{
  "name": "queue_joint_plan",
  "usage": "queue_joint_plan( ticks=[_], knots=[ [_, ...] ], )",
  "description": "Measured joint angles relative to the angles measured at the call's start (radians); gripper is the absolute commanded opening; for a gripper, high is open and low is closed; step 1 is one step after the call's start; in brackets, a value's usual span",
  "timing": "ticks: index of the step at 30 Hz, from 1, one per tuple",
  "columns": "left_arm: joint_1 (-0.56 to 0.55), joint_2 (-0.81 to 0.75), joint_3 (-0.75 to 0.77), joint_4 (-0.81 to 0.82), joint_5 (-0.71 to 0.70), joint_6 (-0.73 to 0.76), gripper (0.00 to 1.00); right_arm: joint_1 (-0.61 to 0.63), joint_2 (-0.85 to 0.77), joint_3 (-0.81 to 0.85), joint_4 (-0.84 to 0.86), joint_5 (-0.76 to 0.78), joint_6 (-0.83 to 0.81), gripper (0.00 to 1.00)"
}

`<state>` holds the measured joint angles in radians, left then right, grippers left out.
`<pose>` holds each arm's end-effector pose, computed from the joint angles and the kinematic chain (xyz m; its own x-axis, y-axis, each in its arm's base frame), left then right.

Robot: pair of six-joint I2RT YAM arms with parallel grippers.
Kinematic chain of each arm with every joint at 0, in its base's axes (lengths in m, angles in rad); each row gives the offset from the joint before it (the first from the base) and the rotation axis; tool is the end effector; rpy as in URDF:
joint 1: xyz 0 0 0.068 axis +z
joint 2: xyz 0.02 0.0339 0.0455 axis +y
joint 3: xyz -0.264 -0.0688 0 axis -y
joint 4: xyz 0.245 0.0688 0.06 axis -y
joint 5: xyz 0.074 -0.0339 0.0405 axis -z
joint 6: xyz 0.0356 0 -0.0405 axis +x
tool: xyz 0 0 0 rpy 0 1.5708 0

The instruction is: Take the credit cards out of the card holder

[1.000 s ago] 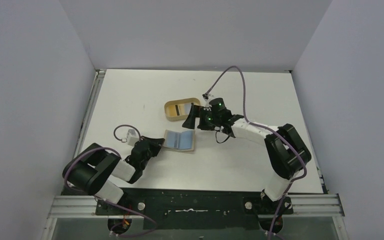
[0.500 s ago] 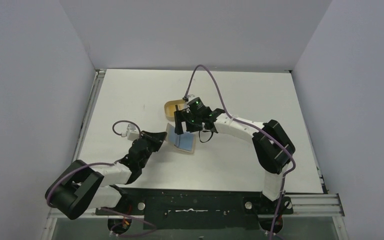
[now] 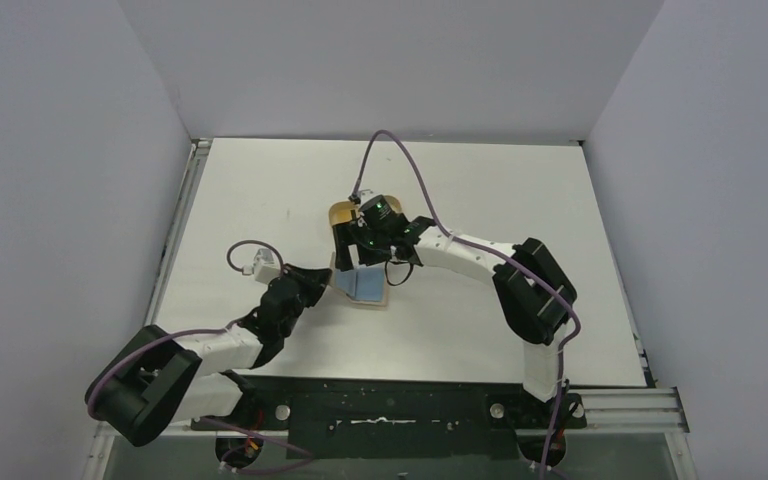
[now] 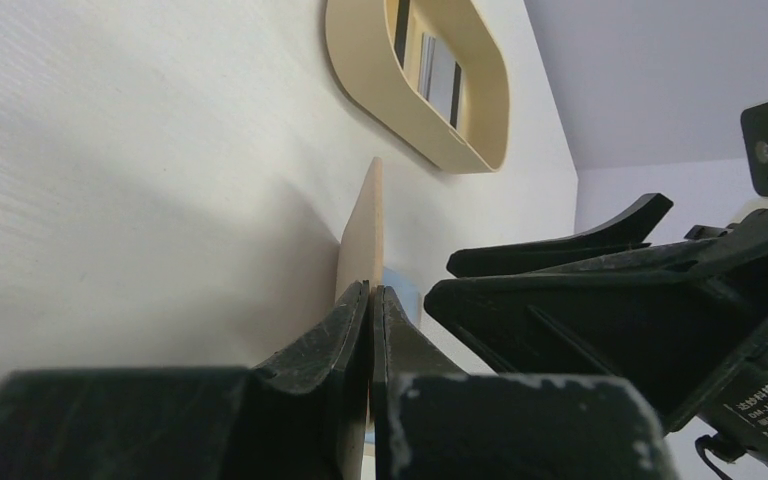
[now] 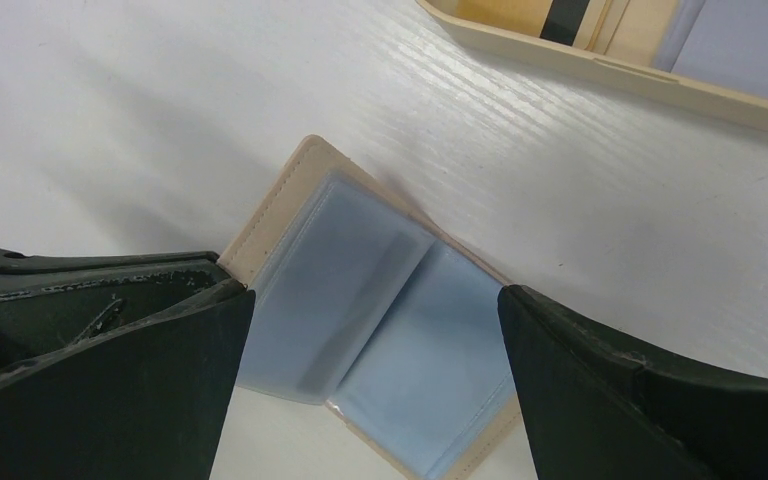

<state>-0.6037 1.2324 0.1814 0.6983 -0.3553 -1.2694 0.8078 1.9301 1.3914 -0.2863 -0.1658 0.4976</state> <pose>0.1774 -0.1073 0.1426 -0.3360 -0.8558 -0.3933 -0.1933 0.4714 -0.8605 0.2915 0.3134 0.2063 -0.8233 -0.1798 -0.5384 -0.4521 0.7812 0.4304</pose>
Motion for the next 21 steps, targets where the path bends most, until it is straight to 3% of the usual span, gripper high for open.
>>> queue_joint_plan(
  ticks=[21],
  knots=[
    [0.0,0.029,-0.003,-0.014,-0.004,0.017,0.0,0.037,0.064,0.045,-0.029,0.007,-0.025,1.0]
  ],
)
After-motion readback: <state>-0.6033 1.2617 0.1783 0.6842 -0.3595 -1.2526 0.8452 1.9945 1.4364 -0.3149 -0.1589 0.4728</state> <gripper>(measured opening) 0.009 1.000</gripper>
